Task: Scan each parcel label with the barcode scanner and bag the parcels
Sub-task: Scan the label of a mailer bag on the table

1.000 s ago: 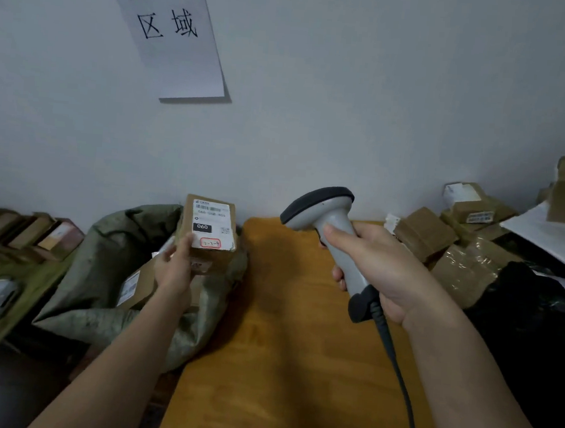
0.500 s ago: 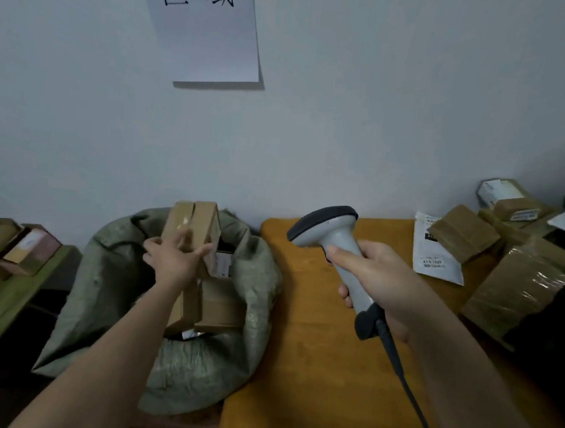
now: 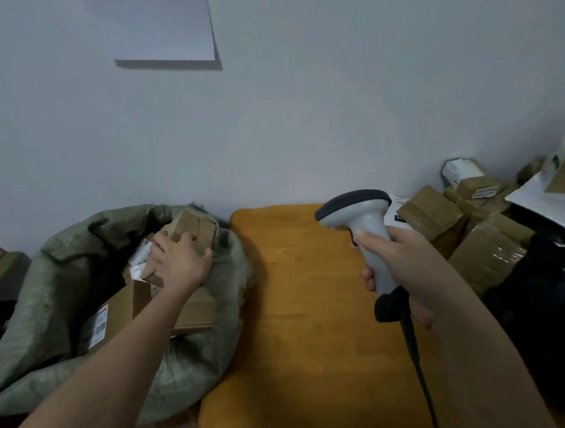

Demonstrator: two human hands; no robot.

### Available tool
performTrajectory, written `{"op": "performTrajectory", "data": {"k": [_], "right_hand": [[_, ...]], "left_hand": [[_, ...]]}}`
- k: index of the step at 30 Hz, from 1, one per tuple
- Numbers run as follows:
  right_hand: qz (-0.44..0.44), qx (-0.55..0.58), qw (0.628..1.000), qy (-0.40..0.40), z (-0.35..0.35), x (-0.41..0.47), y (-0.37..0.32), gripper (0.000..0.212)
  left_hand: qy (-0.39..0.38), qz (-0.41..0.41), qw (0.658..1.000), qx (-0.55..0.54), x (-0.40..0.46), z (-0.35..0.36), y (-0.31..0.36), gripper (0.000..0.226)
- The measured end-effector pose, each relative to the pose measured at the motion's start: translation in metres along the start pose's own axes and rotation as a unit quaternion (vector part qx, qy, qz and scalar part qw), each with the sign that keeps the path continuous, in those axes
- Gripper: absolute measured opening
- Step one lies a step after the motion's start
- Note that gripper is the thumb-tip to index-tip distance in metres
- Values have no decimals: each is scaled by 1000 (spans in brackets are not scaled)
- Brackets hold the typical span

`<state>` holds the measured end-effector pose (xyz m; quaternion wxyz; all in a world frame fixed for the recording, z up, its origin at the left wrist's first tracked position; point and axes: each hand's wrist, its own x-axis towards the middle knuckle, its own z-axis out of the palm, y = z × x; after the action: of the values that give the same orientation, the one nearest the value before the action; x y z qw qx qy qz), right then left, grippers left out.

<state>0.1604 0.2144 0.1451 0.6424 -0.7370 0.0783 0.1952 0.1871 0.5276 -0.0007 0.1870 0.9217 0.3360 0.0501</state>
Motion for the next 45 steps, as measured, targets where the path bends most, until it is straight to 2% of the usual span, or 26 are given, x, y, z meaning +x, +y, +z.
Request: {"op": "performTrajectory", "data": {"k": [3, 6, 12, 21, 24, 26, 31, 34, 39, 42, 45], "right_hand": [[-6, 10, 1000, 28, -32, -4, 4, 37], [-11, 32, 997, 66, -72, -9, 12, 31], [-13, 88, 989, 114, -168, -15, 26, 17], [-40, 105, 982, 153, -344, -26, 65, 14], [-34, 98, 982, 156, -383, -26, 77, 11], [-30, 93, 983, 152, -398, -22, 85, 12], [-22, 102, 985, 134, -422, -18, 104, 6], [-20, 107, 986, 124, -433, -18, 114, 9], [-19, 110, 986, 124, -445, -13, 124, 12], [-12, 124, 984, 124, -442, -8, 124, 12], [-7, 132, 984, 119, -433, -4, 123, 15]], "left_hand": [[9, 55, 998, 6, -15, 6, 36, 35], [2, 137, 990, -13, -45, 22, 90, 40], [-102, 275, 955, -53, -132, 65, 208, 50], [-249, 317, 913, -59, -254, 150, 356, 71], [-242, 326, 912, -53, -279, 172, 391, 78], [-213, 337, 917, -26, -285, 184, 409, 73], [-165, 303, 938, 10, -271, 207, 435, 54], [-188, 261, 947, 2, -260, 218, 438, 51], [-201, 210, 954, -79, -258, 224, 437, 42], [-236, 197, 949, -64, -262, 225, 431, 51], [-275, 152, 949, -33, -270, 230, 411, 49]]}}
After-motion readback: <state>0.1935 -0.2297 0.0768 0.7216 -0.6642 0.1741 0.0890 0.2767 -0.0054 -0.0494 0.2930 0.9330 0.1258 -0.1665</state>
